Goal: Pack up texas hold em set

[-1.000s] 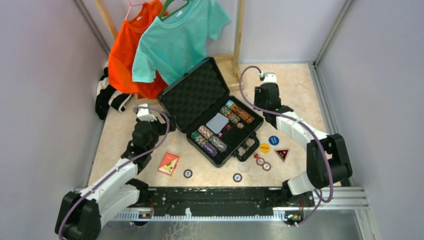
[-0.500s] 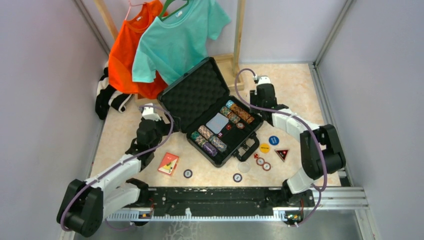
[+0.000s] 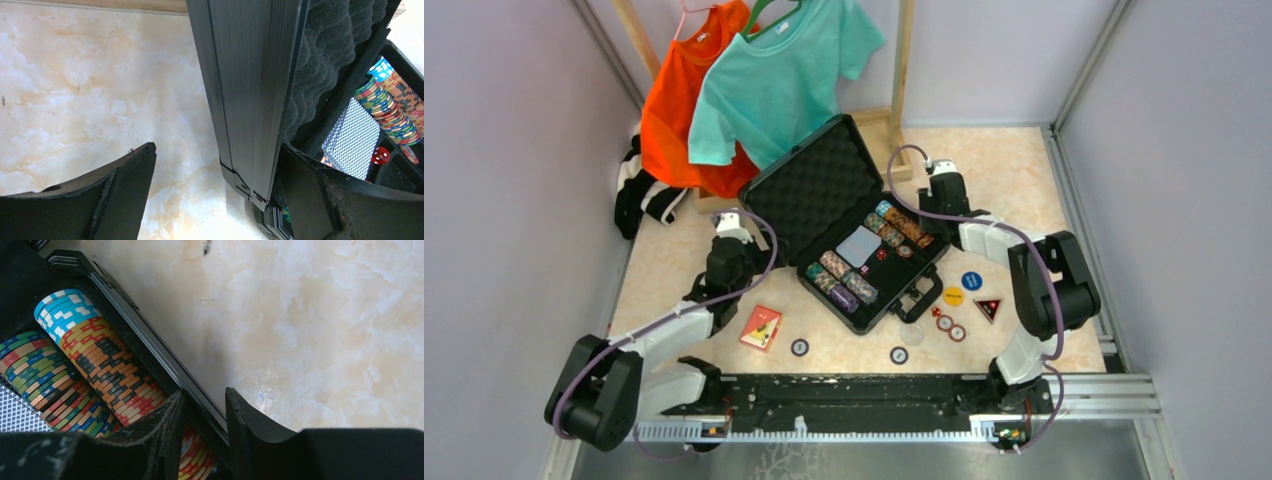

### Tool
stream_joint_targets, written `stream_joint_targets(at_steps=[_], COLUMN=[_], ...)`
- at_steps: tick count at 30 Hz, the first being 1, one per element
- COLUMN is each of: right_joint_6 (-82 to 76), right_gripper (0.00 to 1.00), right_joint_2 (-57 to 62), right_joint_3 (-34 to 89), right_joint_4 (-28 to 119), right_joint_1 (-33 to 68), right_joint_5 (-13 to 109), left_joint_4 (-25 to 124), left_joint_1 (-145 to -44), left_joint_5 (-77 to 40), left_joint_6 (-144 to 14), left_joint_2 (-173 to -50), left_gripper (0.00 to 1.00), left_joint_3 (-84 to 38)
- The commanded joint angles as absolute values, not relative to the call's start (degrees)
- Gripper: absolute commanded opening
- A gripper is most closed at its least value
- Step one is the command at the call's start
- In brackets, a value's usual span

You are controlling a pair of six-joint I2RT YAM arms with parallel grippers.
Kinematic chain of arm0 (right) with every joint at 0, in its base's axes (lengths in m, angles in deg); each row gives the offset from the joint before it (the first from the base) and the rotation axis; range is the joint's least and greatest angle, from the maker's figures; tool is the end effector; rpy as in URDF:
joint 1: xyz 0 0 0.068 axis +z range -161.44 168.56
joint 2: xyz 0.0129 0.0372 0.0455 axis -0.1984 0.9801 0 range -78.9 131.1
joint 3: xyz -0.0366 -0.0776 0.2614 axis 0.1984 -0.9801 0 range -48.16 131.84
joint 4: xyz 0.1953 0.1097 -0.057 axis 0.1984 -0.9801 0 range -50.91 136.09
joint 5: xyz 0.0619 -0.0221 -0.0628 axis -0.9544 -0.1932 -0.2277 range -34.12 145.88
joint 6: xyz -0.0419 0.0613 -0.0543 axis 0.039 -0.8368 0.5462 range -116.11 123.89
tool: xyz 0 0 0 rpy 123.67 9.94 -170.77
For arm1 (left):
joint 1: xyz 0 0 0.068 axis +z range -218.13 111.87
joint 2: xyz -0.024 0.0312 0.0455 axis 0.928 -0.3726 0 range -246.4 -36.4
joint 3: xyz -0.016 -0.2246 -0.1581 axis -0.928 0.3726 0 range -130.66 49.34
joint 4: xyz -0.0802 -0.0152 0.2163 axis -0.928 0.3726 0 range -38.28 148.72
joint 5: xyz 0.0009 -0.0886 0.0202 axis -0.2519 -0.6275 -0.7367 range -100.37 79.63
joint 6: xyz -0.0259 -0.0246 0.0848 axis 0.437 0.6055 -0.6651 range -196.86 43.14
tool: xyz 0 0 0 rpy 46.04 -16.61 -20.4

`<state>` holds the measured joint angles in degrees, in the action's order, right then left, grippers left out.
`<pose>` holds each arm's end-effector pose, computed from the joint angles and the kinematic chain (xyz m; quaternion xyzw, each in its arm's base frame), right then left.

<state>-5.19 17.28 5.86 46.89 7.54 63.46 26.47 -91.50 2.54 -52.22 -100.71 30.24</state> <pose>0.3471 0.1079 0.1773 -0.0515 0.9082 0.0412 0.4132 0.2294 -0.0791 0.1922 -0.0735 0.8131 -0.1479 0.5583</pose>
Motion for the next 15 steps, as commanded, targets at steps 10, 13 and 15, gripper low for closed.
stream_joint_targets(at_steps=[10, 13, 15], right_joint_6=[-5.2, -5.4, -5.4], right_gripper=[0.32, 0.32, 0.28], right_joint_2=[18.9, 18.2, 18.2], right_joint_3=[7.8, 7.8, 7.9], right_joint_4=[48.2, 48.1, 47.9], right_joint_1=[6.6, 6.3, 6.4], right_joint_5=[67.7, 66.8, 66.7], left_joint_4=[24.7, 25.0, 26.0], left_joint_1=[-91.6, -91.6, -91.5], left_joint_5=[6.4, 7.3, 8.2], left_joint_6=[-54.0, -54.1, -54.1], left_joint_2=[-104.0, -105.5, -106.8], left_gripper=[0.97, 0.97, 0.97], left_joint_3=[25.9, 24.8, 23.4])
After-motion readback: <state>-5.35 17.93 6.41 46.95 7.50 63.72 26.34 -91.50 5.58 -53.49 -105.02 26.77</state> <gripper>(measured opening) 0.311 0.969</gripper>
